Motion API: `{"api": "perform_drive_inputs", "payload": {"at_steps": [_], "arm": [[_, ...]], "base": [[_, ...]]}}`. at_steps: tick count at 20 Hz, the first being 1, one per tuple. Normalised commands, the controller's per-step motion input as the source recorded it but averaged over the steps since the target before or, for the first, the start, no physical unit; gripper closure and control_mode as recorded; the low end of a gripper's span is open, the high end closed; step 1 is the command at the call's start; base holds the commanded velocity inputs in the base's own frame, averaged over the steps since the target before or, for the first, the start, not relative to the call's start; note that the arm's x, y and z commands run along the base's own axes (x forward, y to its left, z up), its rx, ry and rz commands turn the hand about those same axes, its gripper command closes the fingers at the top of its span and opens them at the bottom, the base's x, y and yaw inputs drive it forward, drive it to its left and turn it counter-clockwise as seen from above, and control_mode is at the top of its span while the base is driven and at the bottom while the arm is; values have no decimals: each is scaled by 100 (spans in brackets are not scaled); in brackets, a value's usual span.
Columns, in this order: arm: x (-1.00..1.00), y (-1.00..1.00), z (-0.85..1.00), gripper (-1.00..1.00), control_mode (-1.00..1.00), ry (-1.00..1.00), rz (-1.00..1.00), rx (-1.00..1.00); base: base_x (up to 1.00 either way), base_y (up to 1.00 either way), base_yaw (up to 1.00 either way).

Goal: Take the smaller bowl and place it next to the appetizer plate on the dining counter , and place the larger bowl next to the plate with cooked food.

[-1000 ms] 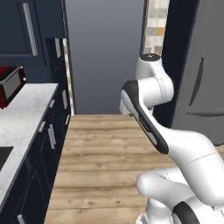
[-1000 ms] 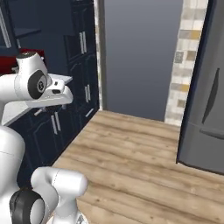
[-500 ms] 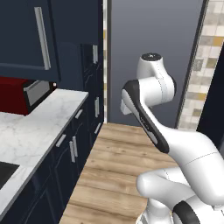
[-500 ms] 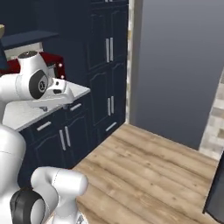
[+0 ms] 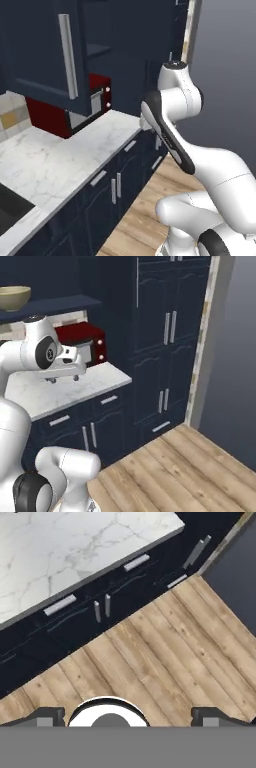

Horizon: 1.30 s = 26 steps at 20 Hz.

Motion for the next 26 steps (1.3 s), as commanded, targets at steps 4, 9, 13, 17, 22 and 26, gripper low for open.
{"api": "perform_drive_inputs", "payload": {"at_steps": [4,9,13,17,22,26], "arm": [[0,0,0,-100,100,0,0,0],[0,0,0,-100,100,0,0,0],[0,0,0,-100,100,0,0,0],[0,0,0,-100,100,0,0,0],[0,0,0,-100,100,0,0,0],[24,0,8,-100,-100,-12,11,14]], "base": [[100,-1,63],[100,-15,63],[86,-25,66],[57,-39,64],[51,-29,51],[0,0,0]]}}
